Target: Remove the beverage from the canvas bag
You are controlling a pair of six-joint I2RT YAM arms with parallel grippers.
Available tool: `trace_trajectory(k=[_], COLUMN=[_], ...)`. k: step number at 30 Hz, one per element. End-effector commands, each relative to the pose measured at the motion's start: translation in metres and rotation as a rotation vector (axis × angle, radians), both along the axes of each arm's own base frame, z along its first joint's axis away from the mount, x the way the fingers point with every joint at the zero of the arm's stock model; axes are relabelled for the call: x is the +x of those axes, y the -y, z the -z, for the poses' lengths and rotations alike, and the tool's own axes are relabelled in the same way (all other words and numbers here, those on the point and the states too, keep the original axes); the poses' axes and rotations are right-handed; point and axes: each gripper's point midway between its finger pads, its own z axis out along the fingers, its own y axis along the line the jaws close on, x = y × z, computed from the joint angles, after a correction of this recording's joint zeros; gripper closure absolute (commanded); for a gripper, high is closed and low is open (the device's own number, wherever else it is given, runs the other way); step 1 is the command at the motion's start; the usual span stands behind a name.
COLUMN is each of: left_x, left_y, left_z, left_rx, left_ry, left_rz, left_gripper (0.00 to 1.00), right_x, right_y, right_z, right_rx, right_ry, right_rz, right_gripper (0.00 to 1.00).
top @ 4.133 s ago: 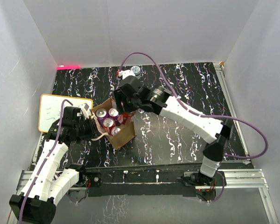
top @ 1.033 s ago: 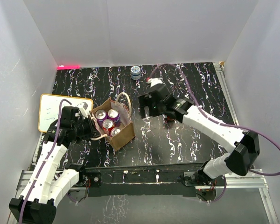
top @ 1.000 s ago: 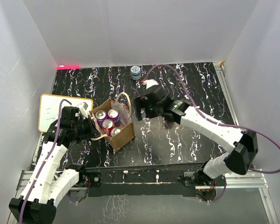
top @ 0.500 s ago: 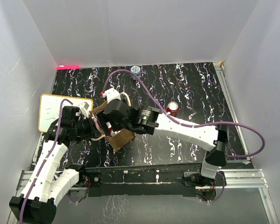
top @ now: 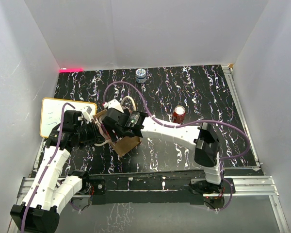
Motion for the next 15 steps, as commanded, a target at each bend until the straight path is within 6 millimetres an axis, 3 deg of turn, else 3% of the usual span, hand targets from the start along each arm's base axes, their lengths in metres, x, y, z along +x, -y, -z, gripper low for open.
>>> trace_trajectory(k=[1, 7, 15], left_x=[-0.007, -0.007, -0.007], left_y=[0.0, 0.0, -0.001], left_z=[0.005, 0.004, 0.004], left_rx=[-0.001, -0.004, -0.005], left_ry=[-0.026, -0.022, -0.018], left_rz=[0.014, 0.016, 0.012], left_gripper=[1.0, 1.0, 1.0], right_x=[-0.003, -0.013, -0.023], right_y=[0.003, 0.001, 0.001], right_z=[-0.008, 0.01, 0.042], right_rx=[0.034, 0.019, -0.045], right_ry=[-0.008, -0.074, -0.167], right_rz=[-0.025, -0.071, -0.108], right_gripper=[0.25, 0.12, 0.06])
